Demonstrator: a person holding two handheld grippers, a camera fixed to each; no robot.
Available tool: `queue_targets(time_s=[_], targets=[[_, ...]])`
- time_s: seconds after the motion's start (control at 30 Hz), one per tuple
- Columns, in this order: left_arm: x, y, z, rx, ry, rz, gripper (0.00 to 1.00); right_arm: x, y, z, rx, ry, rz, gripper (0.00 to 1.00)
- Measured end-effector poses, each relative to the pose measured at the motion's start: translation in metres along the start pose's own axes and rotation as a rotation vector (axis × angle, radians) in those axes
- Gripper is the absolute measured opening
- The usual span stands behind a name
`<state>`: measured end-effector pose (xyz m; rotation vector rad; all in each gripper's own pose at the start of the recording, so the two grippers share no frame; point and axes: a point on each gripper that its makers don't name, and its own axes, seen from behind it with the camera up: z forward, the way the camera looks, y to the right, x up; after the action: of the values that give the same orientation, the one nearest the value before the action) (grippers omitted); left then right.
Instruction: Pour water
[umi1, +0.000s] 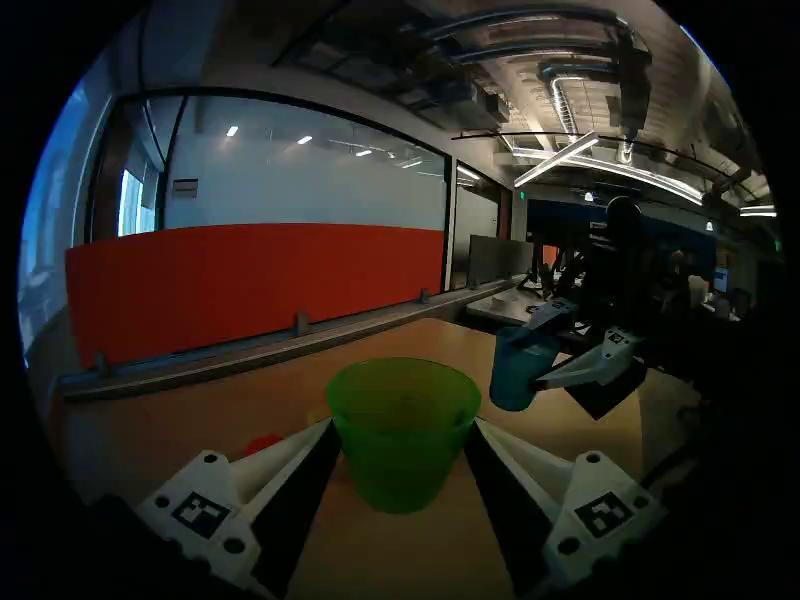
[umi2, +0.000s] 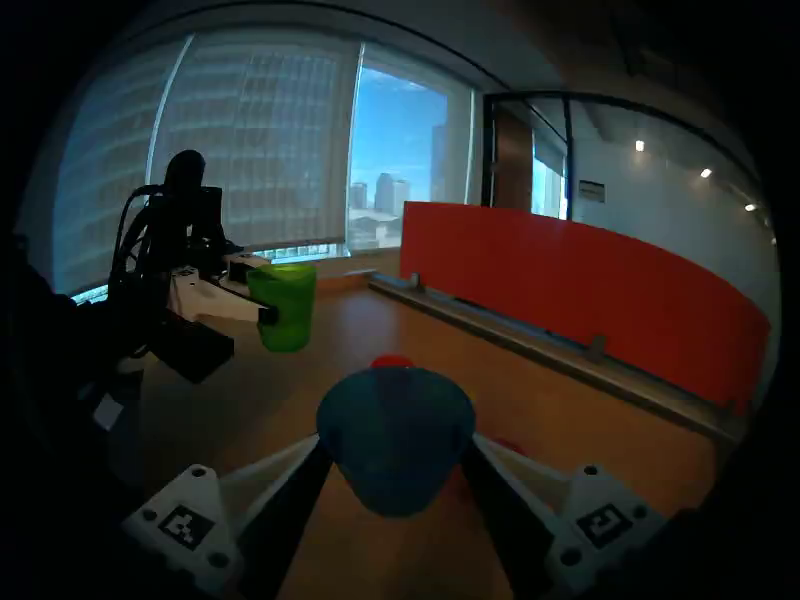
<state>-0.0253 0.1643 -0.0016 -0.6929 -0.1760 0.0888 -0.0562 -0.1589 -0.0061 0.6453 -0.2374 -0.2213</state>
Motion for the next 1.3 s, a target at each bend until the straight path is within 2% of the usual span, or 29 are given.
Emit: queue_targets(time_s=[0.4, 0.6, 0.73, 1.0, 1.17, 1.3], targets=[[0.005, 0.001, -0.002, 0.003, 0.016, 0.011, 0.83, 0.015, -0.004, 0.005, 0.017, 0.092, 0.019, 0.91], [0.004, 0.001, -0.003, 0.006, 0.016, 0.028, 0.83, 0.021, -0.004, 0.006, 0.012, 0.114, 0.007, 0.9], [0.008, -0.002, -0.005, 0.022, 0.027, 0.072, 0.83, 0.024, -0.004, 0.006, 0.013, 0.124, 0.004, 0.9], [0.02, -0.009, -0.01, 0.093, 0.039, 0.231, 0.83, 0.031, -0.006, 0.007, 0.025, 0.149, 0.001, 0.89], [0.027, -0.007, -0.007, 0.101, 0.035, 0.285, 0.83, 0.033, -0.018, 0.01, 0.061, 0.153, -0.002, 0.89], [0.035, -0.009, -0.006, 0.12, 0.037, 0.324, 0.83, 0.036, -0.026, 0.012, 0.081, 0.161, -0.001, 0.89]])
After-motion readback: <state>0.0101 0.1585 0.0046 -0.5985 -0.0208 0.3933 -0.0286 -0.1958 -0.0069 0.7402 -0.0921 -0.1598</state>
